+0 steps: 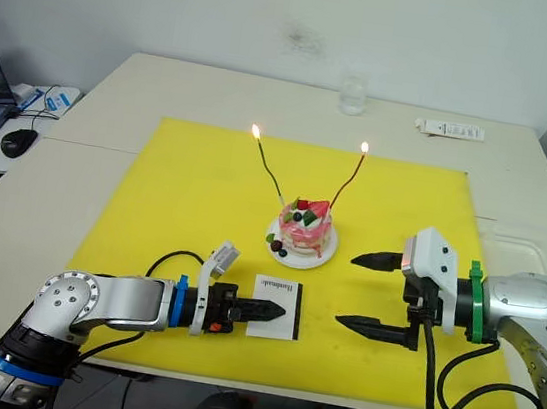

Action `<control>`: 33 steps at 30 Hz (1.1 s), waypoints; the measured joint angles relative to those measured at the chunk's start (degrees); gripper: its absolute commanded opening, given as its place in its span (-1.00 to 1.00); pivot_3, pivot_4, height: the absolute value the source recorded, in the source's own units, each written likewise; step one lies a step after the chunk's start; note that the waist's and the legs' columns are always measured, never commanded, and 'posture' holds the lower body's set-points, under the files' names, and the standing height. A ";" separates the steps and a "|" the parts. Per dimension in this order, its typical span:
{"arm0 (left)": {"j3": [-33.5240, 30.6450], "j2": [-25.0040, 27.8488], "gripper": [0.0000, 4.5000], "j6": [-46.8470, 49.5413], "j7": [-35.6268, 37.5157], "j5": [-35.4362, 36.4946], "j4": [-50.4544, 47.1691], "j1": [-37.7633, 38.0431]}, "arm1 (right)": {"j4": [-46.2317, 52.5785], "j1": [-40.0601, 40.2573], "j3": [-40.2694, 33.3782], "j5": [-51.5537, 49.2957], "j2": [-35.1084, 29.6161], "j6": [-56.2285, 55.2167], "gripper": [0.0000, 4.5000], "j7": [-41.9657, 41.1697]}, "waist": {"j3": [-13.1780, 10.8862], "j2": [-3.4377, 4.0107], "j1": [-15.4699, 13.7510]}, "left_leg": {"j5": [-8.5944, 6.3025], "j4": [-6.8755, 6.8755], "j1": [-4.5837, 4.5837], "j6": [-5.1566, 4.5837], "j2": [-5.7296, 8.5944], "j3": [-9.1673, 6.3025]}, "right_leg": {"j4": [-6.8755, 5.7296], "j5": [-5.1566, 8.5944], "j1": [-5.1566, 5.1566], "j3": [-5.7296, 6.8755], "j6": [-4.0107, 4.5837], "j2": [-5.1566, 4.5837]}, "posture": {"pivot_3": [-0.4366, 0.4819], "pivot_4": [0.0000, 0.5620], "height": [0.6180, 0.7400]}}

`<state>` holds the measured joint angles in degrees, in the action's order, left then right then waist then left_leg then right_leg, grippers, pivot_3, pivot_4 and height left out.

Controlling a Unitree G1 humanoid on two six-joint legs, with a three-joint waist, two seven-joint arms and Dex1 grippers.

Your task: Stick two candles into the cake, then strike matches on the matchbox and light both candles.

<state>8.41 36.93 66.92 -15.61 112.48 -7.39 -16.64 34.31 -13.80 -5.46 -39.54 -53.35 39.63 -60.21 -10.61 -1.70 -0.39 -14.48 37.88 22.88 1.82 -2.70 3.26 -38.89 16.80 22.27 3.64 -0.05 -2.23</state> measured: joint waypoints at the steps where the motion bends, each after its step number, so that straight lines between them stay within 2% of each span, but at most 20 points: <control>1: -0.08 0.00 -0.41 0.00 -0.12 0.00 0.00 0.21 | -0.14 0.00 0.00 0.00 0.02 0.00 1.00 0.17 | 0.00 0.00 0.00 | 0.00 0.00 0.00 0.00 0.00 0.00 | 0.00 0.00 0.00 0.00 0.00 0.00 | -0.05 -0.47 1.00; 7: -2.16 0.20 0.32 -0.07 0.00 0.67 -1.28 1.47 | -0.47 0.03 0.00 0.00 0.06 0.00 1.00 0.49 | 0.00 0.00 0.00 | 0.00 0.00 -0.01 0.00 0.00 -0.01 | -0.02 0.00 0.00 0.01 0.00 0.00 | -0.05 -0.47 1.00; 9: -3.37 2.15 0.58 0.18 0.63 0.94 -1.91 2.06 | -0.87 0.19 -0.02 0.04 0.07 -0.10 1.00 0.47 | 0.00 0.00 0.09 | 0.00 0.00 -0.05 0.00 -0.02 0.00 | -0.04 0.00 -0.01 0.00 0.01 0.02 | -0.05 -0.47 1.00; 12: -6.71 7.90 0.96 1.06 2.73 0.98 -2.19 2.99 | -2.05 1.45 -0.03 0.27 0.02 -0.56 1.00 0.33 | 0.01 0.01 0.38 | 0.01 -0.03 -0.12 0.01 -0.06 -0.01 | -0.09 0.00 0.00 0.00 0.02 0.06 | -0.05 -0.47 1.00; 14: -8.43 12.14 0.98 1.74 4.30 0.98 -2.06 3.93 | -2.69 1.49 -0.02 0.52 0.04 -0.83 1.00 0.34 | 0.01 0.01 0.58 | 0.01 -0.05 -0.15 0.02 -0.08 0.00 | -0.10 0.02 0.00 -0.02 0.04 0.09 | -0.05 -0.47 1.00; 16: -11.26 19.18 0.98 3.52 7.65 0.09 -1.47 5.53 | -3.57 1.53 -0.08 0.61 0.06 -1.41 1.00 0.34 | 0.01 0.02 0.80 | 0.02 -0.08 -0.18 0.03 -0.13 0.01 | -0.11 0.06 0.01 -0.03 0.12 0.13 | -0.05 -0.47 1.00; 17: -13.09 22.07 0.98 3.99 10.90 -2.86 -1.55 6.39 | -4.20 1.56 -0.08 0.69 0.09 -1.74 1.00 0.31 | 0.00 0.03 0.80 | 0.02 -0.08 -0.18 0.04 -0.12 0.01 | -0.13 0.09 0.03 -0.01 0.17 0.13 | -0.05 -0.47 1.00; 19: -16.20 26.42 0.98 2.27 20.09 -13.80 -3.04 7.61 | -6.32 1.79 -0.15 1.82 0.08 -2.80 1.00 0.29 | -0.03 0.09 0.50 | 0.02 -0.08 -0.15 0.05 -0.07 0.04 | -0.09 0.11 0.04 0.04 0.20 0.11 | -0.05 -0.47 1.00; 22: -19.79 27.23 0.98 -5.09 32.84 -27.70 -3.42 6.86 | -10.37 2.39 -0.15 3.99 0.09 -5.01 1.00 0.27 | -0.07 0.14 -0.12 | 0.02 -0.06 0.00 0.05 -0.03 0.09 | -0.01 0.11 0.09 0.08 0.20 0.04 | -0.05 -0.47 1.00; 27: -20.47 28.95 0.98 -20.65 52.70 -48.38 -5.67 7.26 | -14.20 3.90 -1.93 5.60 0.00 -6.72 1.00 0.34 | -0.09 0.17 -0.87 | -0.05 -0.09 0.09 -0.02 -0.02 0.24 | 0.16 0.13 0.11 0.00 0.26 -0.03 | -0.05 -0.47 1.00; 29: -20.46 28.79 0.98 -26.28 56.93 -55.56 -5.09 8.31 | -14.33 4.50 -2.97 5.88 -0.36 -6.86 1.00 0.37 | -0.09 0.17 -0.90 | -0.07 -0.14 0.09 -0.04 -0.06 0.23 | 0.15 0.14 0.13 0.02 0.26 -0.01 | -0.05 -0.47 1.00; 33: -20.65 25.00 0.98 -31.24 59.90 -62.95 -1.54 8.11 | -14.43 6.93 -4.80 7.13 -0.41 -7.38 1.00 1.53 | -0.10 0.18 -0.91 | -0.08 -0.27 0.09 -0.06 -0.08 0.19 | 0.13 0.23 0.16 0.07 0.17 0.00 | -0.05 -0.47 1.00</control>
<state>-12.24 61.93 35.68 44.29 49.53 -8.93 -8.53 19.88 -6.87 -10.25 -32.41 -53.76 32.25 -58.68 -10.70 -1.52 -1.30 -14.56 37.61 22.97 1.76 -2.78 3.45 -38.76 17.04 22.43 3.71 0.12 -2.23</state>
